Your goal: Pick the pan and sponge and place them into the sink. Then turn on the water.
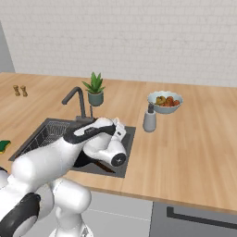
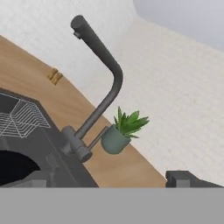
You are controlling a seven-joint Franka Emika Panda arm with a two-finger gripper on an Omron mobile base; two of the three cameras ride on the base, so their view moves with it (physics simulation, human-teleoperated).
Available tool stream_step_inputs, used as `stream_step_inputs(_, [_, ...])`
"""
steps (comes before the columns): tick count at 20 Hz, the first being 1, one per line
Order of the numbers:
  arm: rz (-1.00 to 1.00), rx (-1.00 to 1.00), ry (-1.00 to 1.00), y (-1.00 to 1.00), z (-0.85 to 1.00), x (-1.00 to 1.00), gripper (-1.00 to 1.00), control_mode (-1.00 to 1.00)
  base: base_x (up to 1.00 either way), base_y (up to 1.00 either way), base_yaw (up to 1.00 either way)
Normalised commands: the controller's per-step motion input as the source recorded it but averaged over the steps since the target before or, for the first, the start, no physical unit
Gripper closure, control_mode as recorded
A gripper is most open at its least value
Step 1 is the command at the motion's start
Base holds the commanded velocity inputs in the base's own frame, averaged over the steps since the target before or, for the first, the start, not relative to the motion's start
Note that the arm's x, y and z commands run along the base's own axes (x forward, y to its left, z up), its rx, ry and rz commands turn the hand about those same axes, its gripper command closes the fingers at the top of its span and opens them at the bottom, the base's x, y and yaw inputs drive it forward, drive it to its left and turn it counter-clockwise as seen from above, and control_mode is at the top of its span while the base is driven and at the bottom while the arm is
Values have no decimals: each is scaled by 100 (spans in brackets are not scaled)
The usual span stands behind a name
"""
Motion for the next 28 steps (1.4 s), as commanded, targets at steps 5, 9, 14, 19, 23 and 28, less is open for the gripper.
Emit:
stream_step_inputs(5, [8, -24, -23, 16, 99, -68, -100, -100, 0, 0, 0])
stream_step_inputs(9, [7, -33, -15, 39, 93, -47, -100, -100, 0, 0, 0])
stream_step_inputs(14, [7, -43, -3, 62, 79, -40, -100, -100, 0, 0, 0])
stream_step_inputs(19, [11, -51, 0, 78, 60, -41, -100, -100, 0, 0, 0])
stream_step_inputs(23, [21, -55, 5, 76, 42, -39, -100, -100, 0, 0, 0])
stream_step_inputs(28, [27, -57, 17, 80, 9, -42, -100, -100, 0, 0, 0])
